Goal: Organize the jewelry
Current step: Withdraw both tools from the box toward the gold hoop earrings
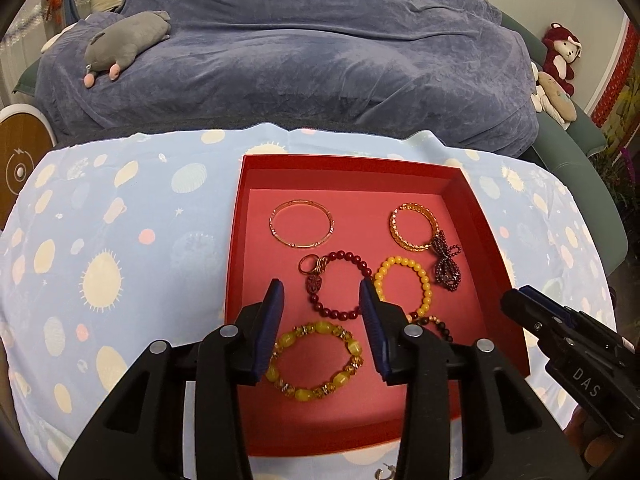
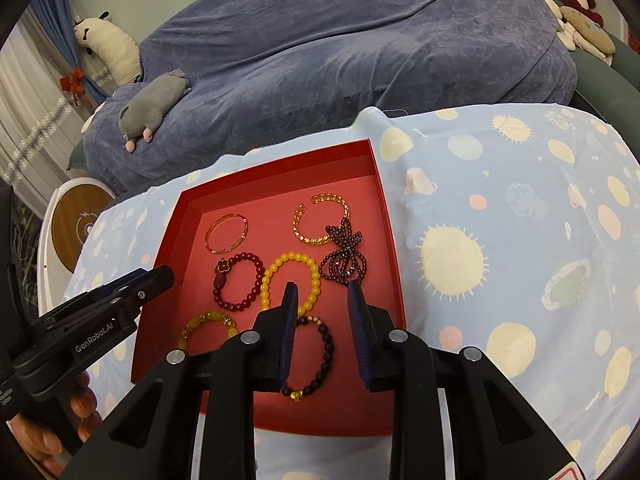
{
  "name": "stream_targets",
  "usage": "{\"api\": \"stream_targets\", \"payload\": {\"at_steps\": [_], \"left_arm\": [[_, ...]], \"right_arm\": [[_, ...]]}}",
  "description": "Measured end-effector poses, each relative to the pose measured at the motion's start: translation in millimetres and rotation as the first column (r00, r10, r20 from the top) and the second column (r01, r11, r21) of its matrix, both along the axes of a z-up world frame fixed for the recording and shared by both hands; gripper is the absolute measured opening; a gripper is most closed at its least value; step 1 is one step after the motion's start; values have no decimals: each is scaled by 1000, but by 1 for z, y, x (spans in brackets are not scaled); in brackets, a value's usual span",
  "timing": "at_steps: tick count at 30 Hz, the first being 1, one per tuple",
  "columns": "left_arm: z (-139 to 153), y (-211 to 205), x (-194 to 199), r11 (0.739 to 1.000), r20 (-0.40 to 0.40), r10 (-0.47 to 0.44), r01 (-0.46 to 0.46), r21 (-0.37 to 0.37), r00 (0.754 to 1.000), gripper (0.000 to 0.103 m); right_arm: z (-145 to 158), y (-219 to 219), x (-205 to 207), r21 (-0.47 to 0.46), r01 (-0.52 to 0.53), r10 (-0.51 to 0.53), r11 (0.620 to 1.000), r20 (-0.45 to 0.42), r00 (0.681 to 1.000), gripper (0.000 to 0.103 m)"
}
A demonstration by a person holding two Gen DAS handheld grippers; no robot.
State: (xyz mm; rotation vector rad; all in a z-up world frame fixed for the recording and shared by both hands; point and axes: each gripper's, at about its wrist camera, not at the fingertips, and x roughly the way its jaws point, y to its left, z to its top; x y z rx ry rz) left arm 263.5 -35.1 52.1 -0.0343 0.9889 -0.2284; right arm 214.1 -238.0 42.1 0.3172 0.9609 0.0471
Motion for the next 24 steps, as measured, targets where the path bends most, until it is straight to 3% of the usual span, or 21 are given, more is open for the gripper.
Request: {"api": "stream_targets", "payload": {"at_steps": [14, 24], "left_arm": [[12, 8, -71, 1000, -4, -9, 9, -8, 1000, 37], [-2, 12, -113, 1000, -48, -10, 10, -12, 999, 38]], "right_arm": [[8, 9, -72, -8, 4, -4, 1000, -17, 1000, 26], [-6, 9, -118, -17, 11, -12, 1000, -62, 998, 26]]}}
